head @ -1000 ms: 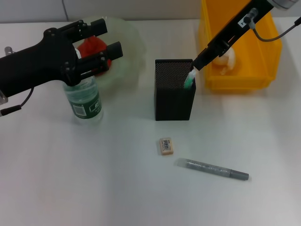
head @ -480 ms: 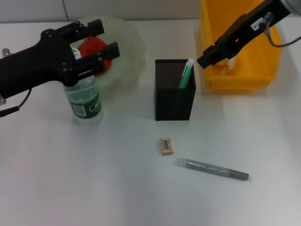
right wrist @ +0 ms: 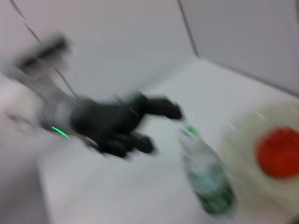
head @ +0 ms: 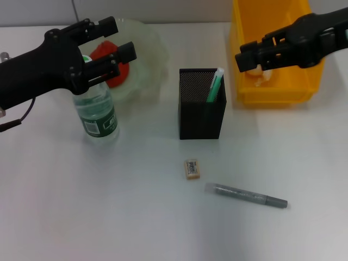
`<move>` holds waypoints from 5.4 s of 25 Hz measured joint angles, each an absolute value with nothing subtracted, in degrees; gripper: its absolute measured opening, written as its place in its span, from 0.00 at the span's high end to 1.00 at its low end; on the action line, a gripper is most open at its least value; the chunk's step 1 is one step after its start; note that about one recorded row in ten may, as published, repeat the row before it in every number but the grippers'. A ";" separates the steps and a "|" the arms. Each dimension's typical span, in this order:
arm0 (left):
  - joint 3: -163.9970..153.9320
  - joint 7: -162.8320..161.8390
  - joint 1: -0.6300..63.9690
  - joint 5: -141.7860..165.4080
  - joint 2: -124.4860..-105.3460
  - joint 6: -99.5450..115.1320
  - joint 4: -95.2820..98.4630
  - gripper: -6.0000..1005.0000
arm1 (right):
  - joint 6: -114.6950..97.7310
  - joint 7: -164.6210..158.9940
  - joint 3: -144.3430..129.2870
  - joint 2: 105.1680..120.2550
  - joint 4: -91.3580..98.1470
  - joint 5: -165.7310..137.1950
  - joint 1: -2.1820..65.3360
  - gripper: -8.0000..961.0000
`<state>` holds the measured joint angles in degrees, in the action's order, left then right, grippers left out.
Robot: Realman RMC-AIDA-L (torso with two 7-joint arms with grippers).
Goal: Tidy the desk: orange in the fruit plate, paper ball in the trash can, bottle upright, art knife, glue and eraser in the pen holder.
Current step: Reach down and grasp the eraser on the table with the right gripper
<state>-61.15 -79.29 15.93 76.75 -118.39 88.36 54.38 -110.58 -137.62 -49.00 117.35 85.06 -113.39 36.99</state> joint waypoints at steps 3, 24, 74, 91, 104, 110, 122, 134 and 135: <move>-61.16 -79.28 15.92 76.72 -118.39 88.39 54.25 0.34 | -111.33 -133.28 -47.64 116.96 81.82 -104.36 32.29 0.70; -61.18 -79.33 18.20 76.73 -118.43 88.42 51.66 0.34 | -104.53 -73.17 -44.48 118.84 42.08 -90.64 18.39 0.69; -81.56 -146.01 28.96 121.14 -118.67 88.54 94.01 0.34 | -88.58 -41.26 -34.36 119.38 16.22 -94.29 16.57 0.31; -97.45 -164.93 34.86 133.93 -119.18 91.52 93.41 0.34 | -88.43 -38.42 -35.08 119.30 15.97 -94.77 18.17 0.31; -94.35 -153.58 29.49 128.64 -118.82 87.10 101.41 0.34 | -88.68 -38.56 -34.98 119.30 15.18 -94.57 17.87 0.31; -84.48 -135.10 19.74 107.90 -118.72 81.71 102.95 0.34 | -88.80 -39.85 -35.06 119.31 14.83 -94.53 18.16 0.31; -62.72 -85.61 13.27 66.17 -118.24 97.79 62.28 0.34 | -91.51 -42.68 -35.07 119.09 15.47 -94.92 18.78 0.31; -58.30 -68.00 17.68 73.77 -116.00 101.18 39.03 0.34 | -100.10 -78.60 -36.33 119.20 42.45 -105.08 19.69 0.32; -58.29 -67.96 17.63 74.89 -116.00 100.62 38.94 0.34 | -101.01 -83.82 -37.40 119.19 46.80 -106.45 19.97 0.32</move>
<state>-58.29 -67.96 17.63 74.89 -116.00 100.62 38.94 -101.01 -83.82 -37.40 119.19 46.80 -106.45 19.97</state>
